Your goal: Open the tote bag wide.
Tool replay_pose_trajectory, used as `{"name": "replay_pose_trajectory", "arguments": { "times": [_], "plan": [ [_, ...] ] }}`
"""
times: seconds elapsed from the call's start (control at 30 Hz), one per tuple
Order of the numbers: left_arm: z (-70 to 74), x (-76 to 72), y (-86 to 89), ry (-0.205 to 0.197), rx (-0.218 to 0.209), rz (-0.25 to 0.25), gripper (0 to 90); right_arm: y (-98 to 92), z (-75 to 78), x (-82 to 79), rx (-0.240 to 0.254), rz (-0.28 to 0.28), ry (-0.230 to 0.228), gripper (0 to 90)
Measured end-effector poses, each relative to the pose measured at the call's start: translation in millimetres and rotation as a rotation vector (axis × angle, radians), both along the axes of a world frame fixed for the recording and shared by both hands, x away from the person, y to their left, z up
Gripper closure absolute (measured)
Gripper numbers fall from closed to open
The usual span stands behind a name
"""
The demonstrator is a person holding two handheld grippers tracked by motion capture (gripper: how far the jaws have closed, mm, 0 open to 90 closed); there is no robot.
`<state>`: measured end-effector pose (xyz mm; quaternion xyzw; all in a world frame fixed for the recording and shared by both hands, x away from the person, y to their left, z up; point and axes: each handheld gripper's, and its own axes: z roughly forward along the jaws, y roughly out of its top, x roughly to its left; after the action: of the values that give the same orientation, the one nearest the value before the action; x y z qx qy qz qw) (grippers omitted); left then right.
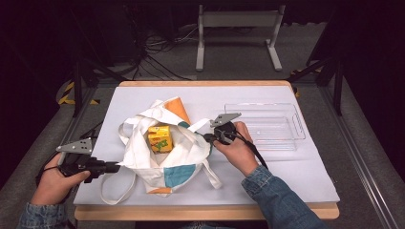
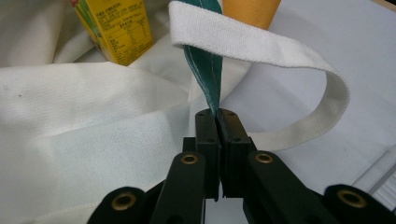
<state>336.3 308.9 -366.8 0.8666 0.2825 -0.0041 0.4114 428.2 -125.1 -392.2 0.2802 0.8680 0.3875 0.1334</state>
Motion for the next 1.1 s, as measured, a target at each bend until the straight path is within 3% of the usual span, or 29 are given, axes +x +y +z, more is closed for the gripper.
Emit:
{"name": "replay_pose_trajectory", "arguments": {
  "times": [0.3,0.4,0.53,0.77,1.1],
  "plan": [
    [4.9,-2.9,-2.8,-0.023,-0.017,-0.008,87.2,-5.8,10.7,-7.1,0.093,0.008,-0.032,77.6],
    [6.5,-3.9,-3.9,-0.029,-0.020,-0.009,87.1,-7.8,22.5,-16.3,0.141,0.016,-0.064,70.4],
    [7.3,-3.9,-3.3,-0.036,-0.027,-0.005,87.1,-9.1,32.4,-24.8,0.167,0.028,-0.103,66.3],
    [9.0,-3.9,-3.5,-0.050,-0.045,0.008,87.1,0.3,50.5,-54.8,0.229,0.146,-0.126,62.0],
    [10.8,-3.4,-2.3,-0.065,-0.063,0.025,87.1,14.4,53.6,-80.4,0.262,0.304,-0.132,60.0]
  ]
}}
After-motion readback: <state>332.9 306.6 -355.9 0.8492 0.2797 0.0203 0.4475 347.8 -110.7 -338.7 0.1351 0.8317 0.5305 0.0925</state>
